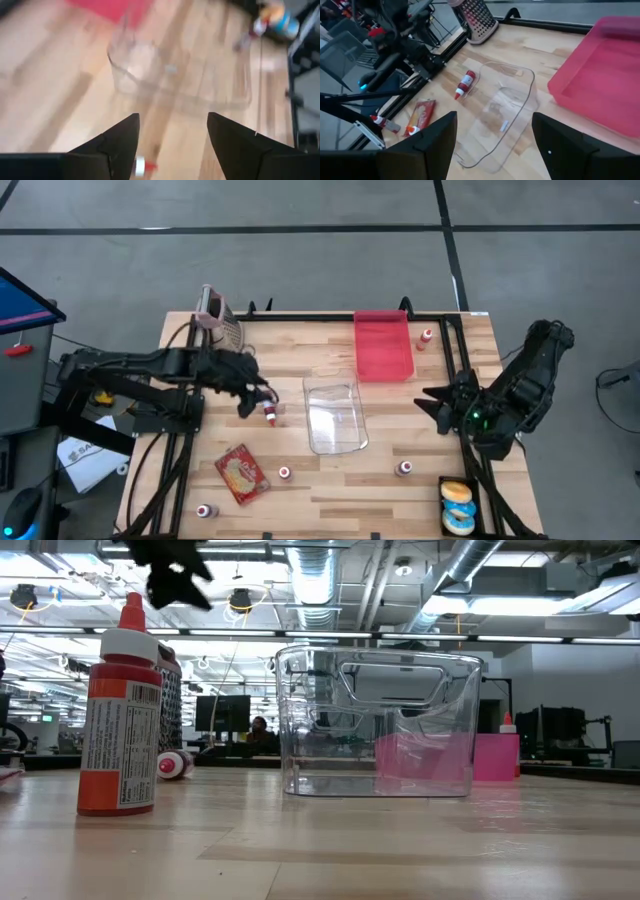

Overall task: Pick & Place Food Item
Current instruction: Put the red popcorn bag into the red bin

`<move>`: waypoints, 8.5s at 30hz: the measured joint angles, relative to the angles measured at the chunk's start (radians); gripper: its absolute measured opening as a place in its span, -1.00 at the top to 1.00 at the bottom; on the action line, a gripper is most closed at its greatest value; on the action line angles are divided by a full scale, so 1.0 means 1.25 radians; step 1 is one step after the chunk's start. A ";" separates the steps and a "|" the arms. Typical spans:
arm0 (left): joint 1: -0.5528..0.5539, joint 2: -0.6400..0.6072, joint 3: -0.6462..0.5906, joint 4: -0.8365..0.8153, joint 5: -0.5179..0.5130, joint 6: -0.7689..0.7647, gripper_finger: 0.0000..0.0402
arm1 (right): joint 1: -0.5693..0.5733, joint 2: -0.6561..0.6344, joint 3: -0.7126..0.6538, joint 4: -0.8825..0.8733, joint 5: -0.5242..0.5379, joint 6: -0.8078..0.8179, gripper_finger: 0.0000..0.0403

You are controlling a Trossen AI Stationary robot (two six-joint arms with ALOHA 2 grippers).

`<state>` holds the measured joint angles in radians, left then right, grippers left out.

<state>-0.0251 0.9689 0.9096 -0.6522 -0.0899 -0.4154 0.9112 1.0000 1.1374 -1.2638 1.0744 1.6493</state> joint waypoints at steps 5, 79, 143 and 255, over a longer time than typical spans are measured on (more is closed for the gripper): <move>-0.115 0.009 0.000 -0.052 0.073 0.026 -0.11 | -0.009 0.000 0.000 0.025 -0.002 0.000 -0.24; -0.139 0.108 -0.491 0.285 0.412 -0.422 0.90 | -0.009 0.000 -0.001 0.072 -0.002 0.006 -0.24; -0.244 -0.010 0.173 -0.218 0.241 -0.248 1.00 | -0.104 -0.002 -0.001 0.354 -0.059 -0.317 -0.24; -0.051 0.316 0.817 -0.149 0.210 0.224 0.68 | -0.637 0.468 0.355 0.857 -1.137 -1.214 0.89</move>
<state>-0.0883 1.3640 1.9305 -0.8379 0.1730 -0.1348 0.1151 1.5845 1.5810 -0.1920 -0.3462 0.1318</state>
